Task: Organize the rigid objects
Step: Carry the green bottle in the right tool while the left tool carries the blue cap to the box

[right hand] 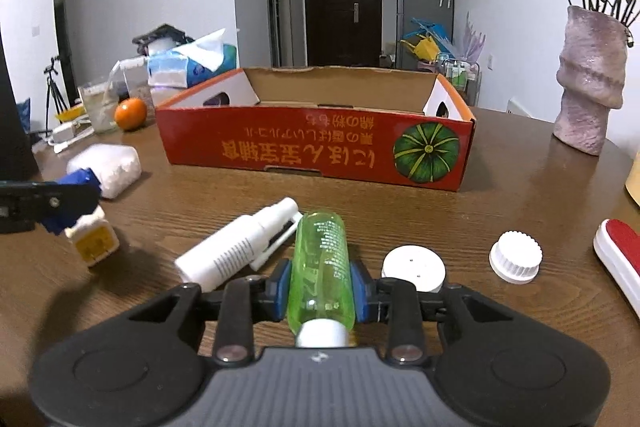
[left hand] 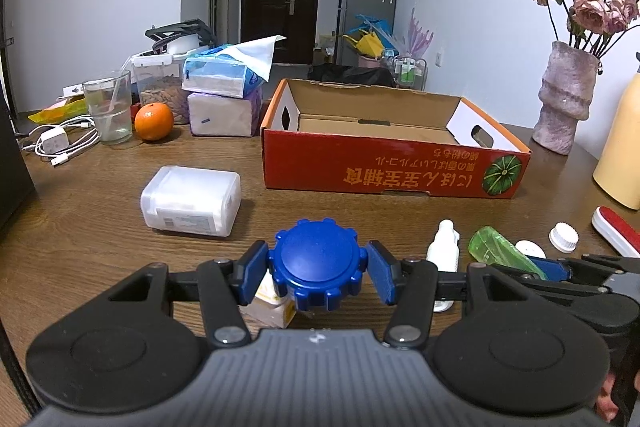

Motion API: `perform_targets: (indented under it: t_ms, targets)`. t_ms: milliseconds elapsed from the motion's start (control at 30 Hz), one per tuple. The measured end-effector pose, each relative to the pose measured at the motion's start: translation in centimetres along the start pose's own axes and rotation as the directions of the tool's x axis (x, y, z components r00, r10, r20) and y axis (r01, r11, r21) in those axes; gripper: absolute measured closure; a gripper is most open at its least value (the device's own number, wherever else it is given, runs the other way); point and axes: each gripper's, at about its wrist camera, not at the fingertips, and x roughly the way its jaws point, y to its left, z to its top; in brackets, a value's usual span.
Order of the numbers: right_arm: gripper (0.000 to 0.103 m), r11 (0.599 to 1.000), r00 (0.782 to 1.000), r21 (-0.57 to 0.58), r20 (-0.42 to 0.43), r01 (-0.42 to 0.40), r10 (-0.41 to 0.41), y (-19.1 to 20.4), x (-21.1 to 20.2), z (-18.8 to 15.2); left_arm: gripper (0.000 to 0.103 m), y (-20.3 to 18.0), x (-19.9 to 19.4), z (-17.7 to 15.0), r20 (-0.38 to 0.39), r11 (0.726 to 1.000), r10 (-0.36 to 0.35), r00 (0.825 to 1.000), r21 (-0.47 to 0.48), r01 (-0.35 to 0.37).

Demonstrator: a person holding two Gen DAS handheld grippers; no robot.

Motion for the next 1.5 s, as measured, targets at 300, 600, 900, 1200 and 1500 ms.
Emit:
perform_targets:
  t_ms: [300, 600, 900, 1200, 1500]
  targets:
    - [0.073, 0.999, 0.999, 0.042, 0.035, -0.024, 0.022, 0.6, -2.7, -0.4, 0.048, -0.1, -0.9, -0.1, 0.022, 1.0, -0.004, 1.0, 0.002, 0.004]
    - [0.073, 0.995, 0.995, 0.097, 0.098, -0.037, 0.027, 0.5, -5.3, -0.1, 0.048, -0.5, -1.9, 0.1, 0.035, 1.0, -0.015, 0.999, -0.006, 0.015]
    - [0.073, 0.992, 0.99, 0.116, 0.138, -0.055, 0.039, 0.2, -6.6, 0.8, 0.048, -1.4, -3.1, 1.3, 0.059, 1.0, -0.027, 0.998, -0.009, 0.027]
    - [0.073, 0.991, 0.983, 0.118, 0.178, -0.063, 0.042, -0.1, -7.3, 2.4, 0.048, -2.5, -3.5, 3.0, 0.087, 0.999, -0.034, 0.996, -0.008, 0.035]
    - [0.073, 0.99, 0.975, 0.121, 0.216, -0.07, 0.043, -0.5, -6.6, 4.6, 0.048, -3.3, -2.4, 5.0, 0.109, 0.999, -0.037, 0.993, -0.023, 0.04]
